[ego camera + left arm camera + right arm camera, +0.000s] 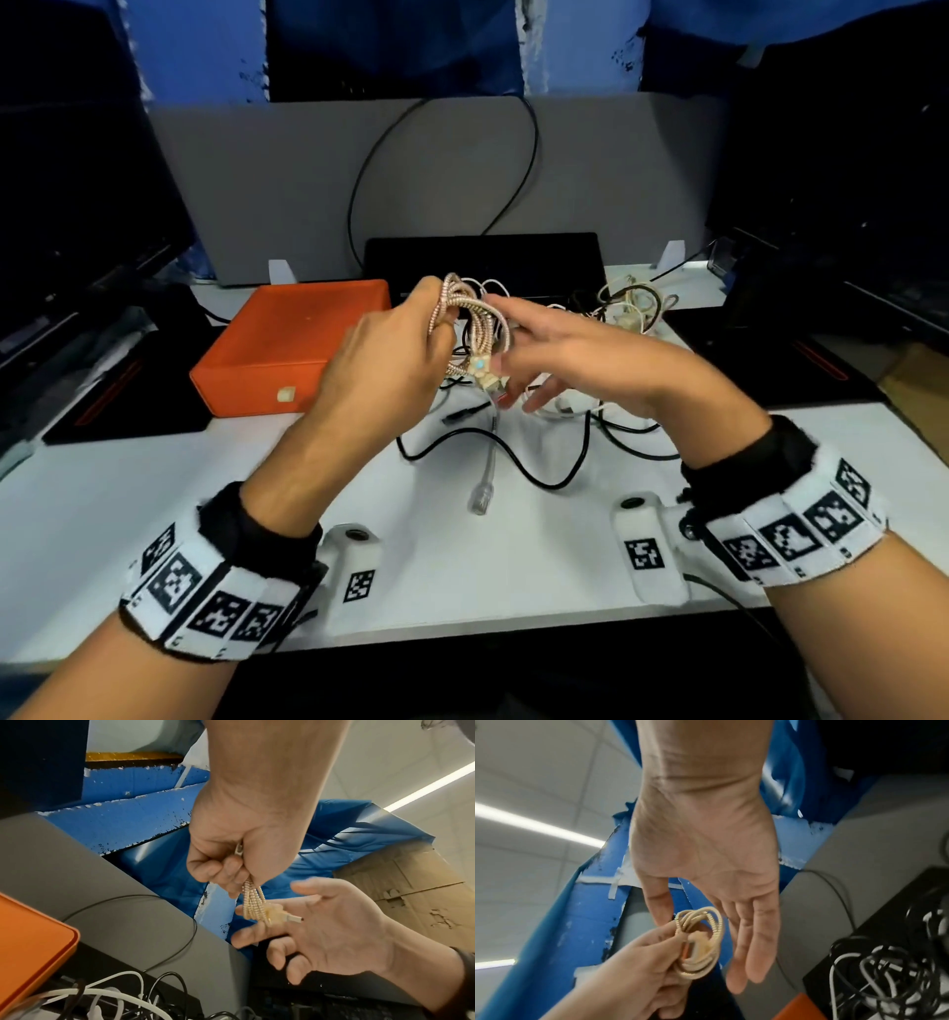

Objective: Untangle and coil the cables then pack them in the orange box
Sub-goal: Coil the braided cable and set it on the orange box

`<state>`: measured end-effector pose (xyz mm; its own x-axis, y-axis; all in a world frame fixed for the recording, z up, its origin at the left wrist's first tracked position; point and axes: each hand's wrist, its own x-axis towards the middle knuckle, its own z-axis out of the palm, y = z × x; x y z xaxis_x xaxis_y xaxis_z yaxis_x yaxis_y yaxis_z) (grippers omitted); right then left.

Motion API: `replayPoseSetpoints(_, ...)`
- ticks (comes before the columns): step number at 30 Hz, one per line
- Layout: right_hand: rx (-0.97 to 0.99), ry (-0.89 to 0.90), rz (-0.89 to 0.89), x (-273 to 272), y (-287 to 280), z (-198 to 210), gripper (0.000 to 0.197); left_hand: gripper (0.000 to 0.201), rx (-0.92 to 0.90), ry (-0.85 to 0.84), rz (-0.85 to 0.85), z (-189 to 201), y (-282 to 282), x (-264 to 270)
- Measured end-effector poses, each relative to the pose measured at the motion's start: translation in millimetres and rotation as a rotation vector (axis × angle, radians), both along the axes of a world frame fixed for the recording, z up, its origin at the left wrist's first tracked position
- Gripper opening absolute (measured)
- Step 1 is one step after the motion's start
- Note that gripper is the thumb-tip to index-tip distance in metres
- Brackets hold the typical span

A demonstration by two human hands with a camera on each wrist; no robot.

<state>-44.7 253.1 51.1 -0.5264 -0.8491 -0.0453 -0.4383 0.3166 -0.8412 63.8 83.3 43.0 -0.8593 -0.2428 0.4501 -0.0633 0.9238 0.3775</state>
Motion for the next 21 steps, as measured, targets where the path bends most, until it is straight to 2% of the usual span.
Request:
replayPoseSetpoints(2, -0.089, -0.087, -0.059, 9, -6, -1, 0.069, 0.010, 0.016, 0.003, -0.012, -1, 0, 0)
replayPoseSetpoints(5, -0.159, -0.112, -0.068, 16, -12, -7, 0.028, 0.012, 0.081, 0.002, -0.057, -2, -3, -1)
replayPoseSetpoints(6, -0.173, -0.127, -0.062, 15, -13, -9, 0.020, 0.013, 0.110, -0.003, -0.083, -2, -5, -1)
replayPoseSetpoints(11, -0.293, -0.293, -0.079, 2, -7, -3, 0.026, 0.018, 0.378, -0.041, -0.335, 12, -12, 2)
replayPoseSetpoints(14, -0.368, -0.457, -0.102, -5, -4, -2, 0.027, 0.039, 0.485, -0.124, -0.416, 19, -20, 8)
replayPoseSetpoints(18, -0.435, -0.587, -0.109, -5, -4, 0, 0.025, 0.071, 0.427, -0.107, -0.383, 15, -31, 6)
replayPoseSetpoints(21, -0.496, -0.619, -0.104, -5, -4, 1, 0.032, 0.078, 0.392, -0.045, -0.340, 13, -33, 3)
